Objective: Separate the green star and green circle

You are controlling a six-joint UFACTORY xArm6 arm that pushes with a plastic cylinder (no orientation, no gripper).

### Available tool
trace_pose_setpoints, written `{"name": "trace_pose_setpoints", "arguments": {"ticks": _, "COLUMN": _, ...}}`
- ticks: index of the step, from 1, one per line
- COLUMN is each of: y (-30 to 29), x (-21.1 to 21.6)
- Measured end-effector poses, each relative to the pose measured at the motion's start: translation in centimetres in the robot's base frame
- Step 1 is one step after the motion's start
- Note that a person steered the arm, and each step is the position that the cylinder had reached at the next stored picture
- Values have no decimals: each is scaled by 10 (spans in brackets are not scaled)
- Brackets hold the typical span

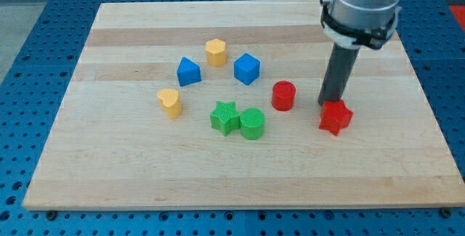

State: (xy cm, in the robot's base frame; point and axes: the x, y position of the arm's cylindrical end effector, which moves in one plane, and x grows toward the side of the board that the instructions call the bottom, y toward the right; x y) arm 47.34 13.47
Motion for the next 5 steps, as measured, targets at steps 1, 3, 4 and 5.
{"name": "trace_pose_setpoints", "arguments": {"ticks": 1, "y": -19, "x": 2}}
{"name": "trace_pose_setpoints", "arguments": {"ticks": 3, "y": -78, "x": 7}}
{"name": "trace_pose_setpoints", "arguments": {"ticks": 4, "y": -78, "x": 12}}
{"name": "trace_pose_setpoints", "arguments": {"ticks": 5, "y": -103, "x": 12}}
